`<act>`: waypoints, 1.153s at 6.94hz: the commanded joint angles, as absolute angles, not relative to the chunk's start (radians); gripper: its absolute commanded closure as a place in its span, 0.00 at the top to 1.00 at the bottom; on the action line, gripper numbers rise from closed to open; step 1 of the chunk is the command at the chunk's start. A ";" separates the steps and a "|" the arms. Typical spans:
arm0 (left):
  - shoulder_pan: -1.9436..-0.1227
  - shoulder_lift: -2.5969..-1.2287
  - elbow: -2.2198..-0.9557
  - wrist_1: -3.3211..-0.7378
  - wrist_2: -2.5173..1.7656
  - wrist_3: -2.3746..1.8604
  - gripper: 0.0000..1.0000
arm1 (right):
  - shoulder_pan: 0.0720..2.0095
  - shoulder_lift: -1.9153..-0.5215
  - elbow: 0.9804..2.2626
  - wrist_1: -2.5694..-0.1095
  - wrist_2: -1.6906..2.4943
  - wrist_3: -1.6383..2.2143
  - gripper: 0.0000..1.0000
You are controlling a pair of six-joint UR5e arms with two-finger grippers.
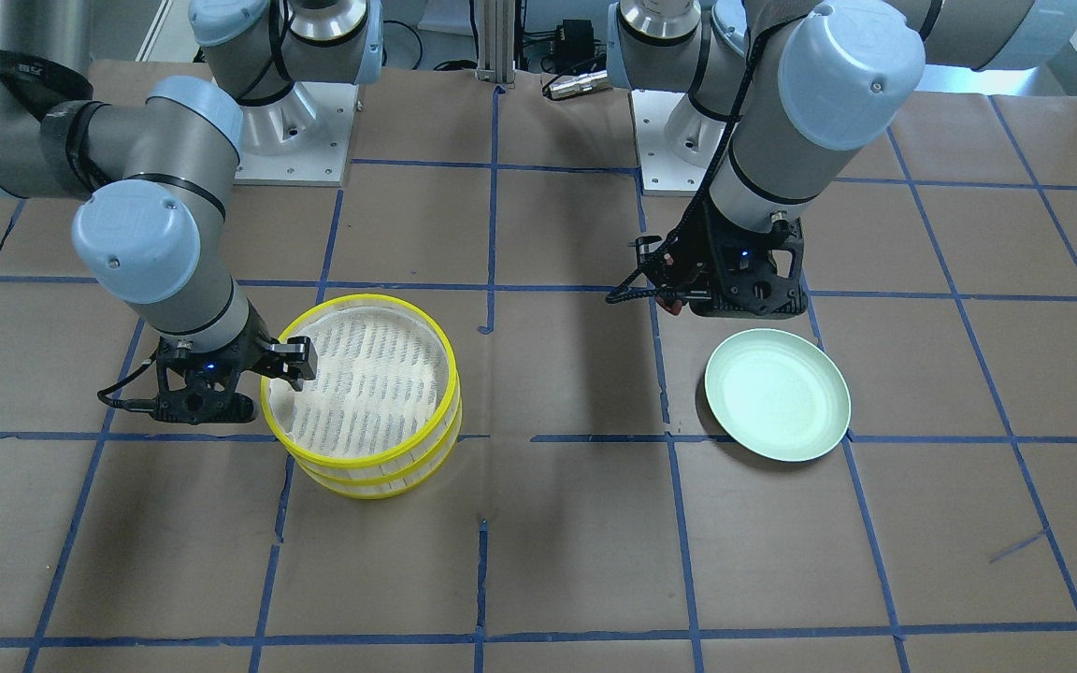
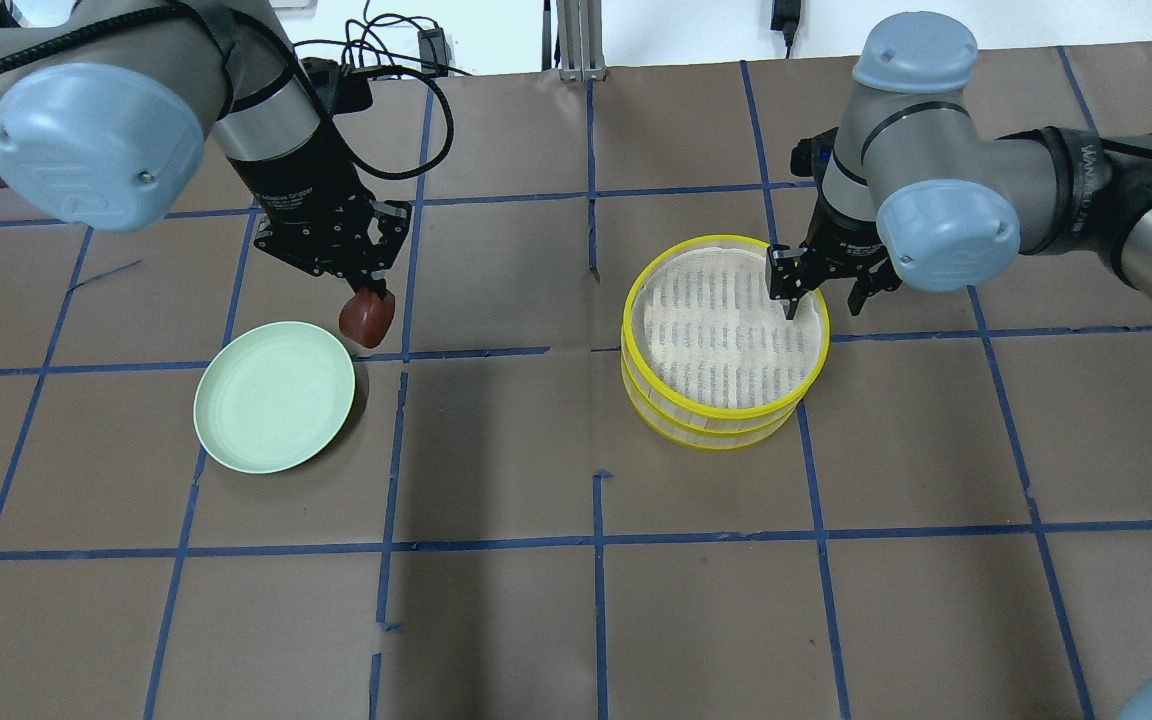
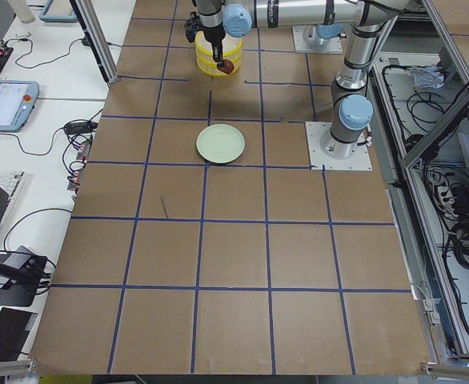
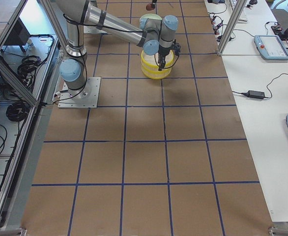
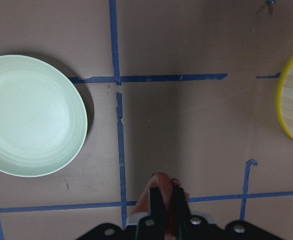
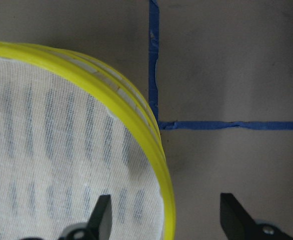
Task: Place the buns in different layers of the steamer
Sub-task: 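Carry the brown bun over the top tier while the right gripper releases and rises, then lower the brown bun into the top tier and open the left gripper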
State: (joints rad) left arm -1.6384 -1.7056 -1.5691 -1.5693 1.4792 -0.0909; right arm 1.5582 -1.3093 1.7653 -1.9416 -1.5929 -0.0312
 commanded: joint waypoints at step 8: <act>-1.973 -1.993 -1.535 -1.063 1.223 -0.759 0.26 | 1.466 -1.606 1.546 -1.485 -1.597 -0.058 1.00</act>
